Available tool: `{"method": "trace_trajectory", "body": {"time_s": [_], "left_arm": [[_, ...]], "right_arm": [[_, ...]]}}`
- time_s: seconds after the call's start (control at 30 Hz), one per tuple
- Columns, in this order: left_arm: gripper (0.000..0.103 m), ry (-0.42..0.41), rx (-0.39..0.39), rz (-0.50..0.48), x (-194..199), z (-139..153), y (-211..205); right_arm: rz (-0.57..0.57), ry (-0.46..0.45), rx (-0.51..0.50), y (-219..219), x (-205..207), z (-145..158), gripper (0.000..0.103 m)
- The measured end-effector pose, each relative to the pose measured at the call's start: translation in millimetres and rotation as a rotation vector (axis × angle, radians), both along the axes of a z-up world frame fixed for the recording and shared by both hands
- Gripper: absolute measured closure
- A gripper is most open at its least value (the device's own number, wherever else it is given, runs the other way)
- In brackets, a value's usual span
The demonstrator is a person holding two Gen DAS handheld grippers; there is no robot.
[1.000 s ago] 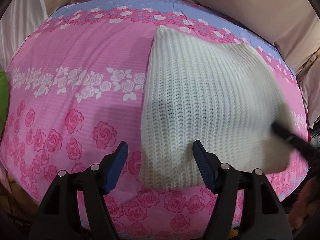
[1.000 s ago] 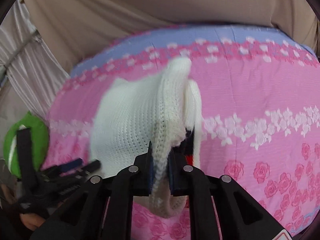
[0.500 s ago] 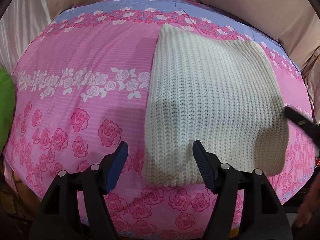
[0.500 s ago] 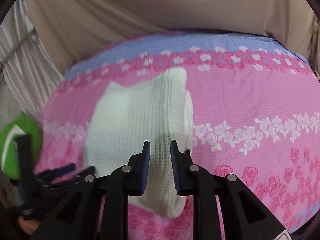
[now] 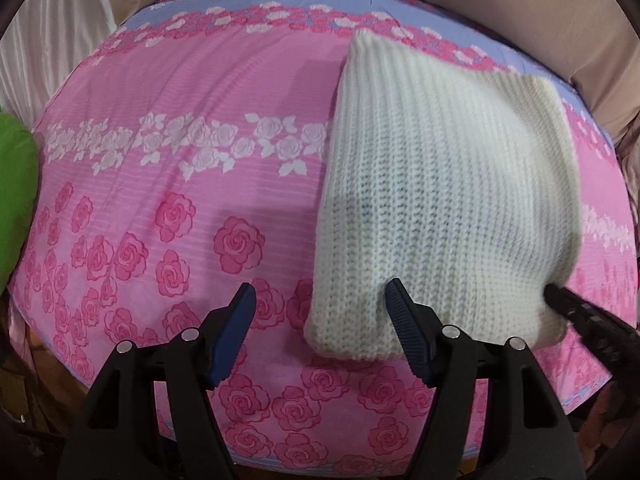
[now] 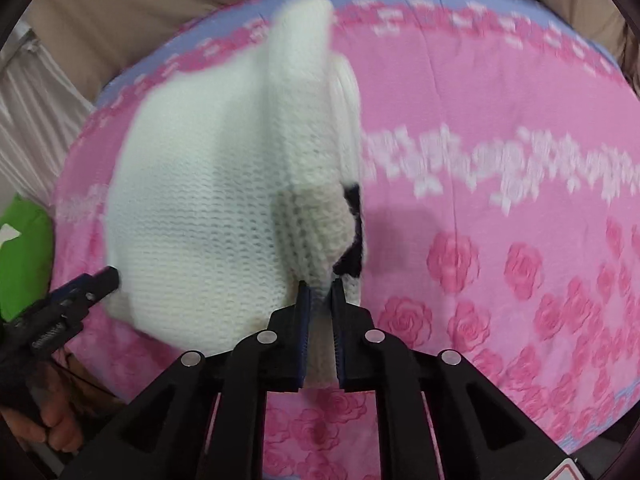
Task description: Fold small clothes
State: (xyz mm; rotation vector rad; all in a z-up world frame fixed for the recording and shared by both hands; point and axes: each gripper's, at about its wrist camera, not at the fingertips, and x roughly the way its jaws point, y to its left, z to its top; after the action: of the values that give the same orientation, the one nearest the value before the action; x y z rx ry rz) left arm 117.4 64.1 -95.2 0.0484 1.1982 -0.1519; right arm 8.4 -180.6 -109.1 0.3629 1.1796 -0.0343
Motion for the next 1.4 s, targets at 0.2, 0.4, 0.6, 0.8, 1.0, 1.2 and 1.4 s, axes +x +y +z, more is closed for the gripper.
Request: {"method": "trace_trajectory", "body": {"time_s": [0.2, 0.4, 0.6, 0.8, 1.0, 1.2, 1.4], "left_arm": [[0.035, -0.076, -0.06, -0.021, -2.0, 34.8, -4.8], [0.008, -0.022, -0.232, -0.028, 44.1, 26.6, -18.8], [0.048, 0.111, -0.367, 0.001, 71.1, -6.5, -19.1], [0.07, -0.073, -0.476, -0.082, 59.6, 72.1, -19.9], [0.052, -0.075, -0.247, -0.092, 61.7, 41.1, -41.2], [0.042, -0.072, -0.1, -0.058, 18.7, 25.1, -25.4], [0.04, -0.063, 0.007, -0.052, 9.1, 11.7, -32.8]], "right_arm": [[-0.016, -0.15, 0.01, -6.8, -4.6, 49.7, 0.08], [-0.068, -0.083, 0.061, -22.9, 40.7, 18.8, 0.032], [-0.124, -0.033, 0.329, -34.1, 55.7, -20.3, 0.064], [-0.028, -0.322, 0.232, -18.5, 42.4, 80.3, 0.074], [-0.058, -0.164, 0.116, -42.3, 53.2, 25.7, 0.066], [-0.122, -0.213, 0.104, -49.9, 10.1, 40.8, 0.066], [0.002, -0.034, -0.145, -9.3, 9.7, -4.3, 0.069]]}}
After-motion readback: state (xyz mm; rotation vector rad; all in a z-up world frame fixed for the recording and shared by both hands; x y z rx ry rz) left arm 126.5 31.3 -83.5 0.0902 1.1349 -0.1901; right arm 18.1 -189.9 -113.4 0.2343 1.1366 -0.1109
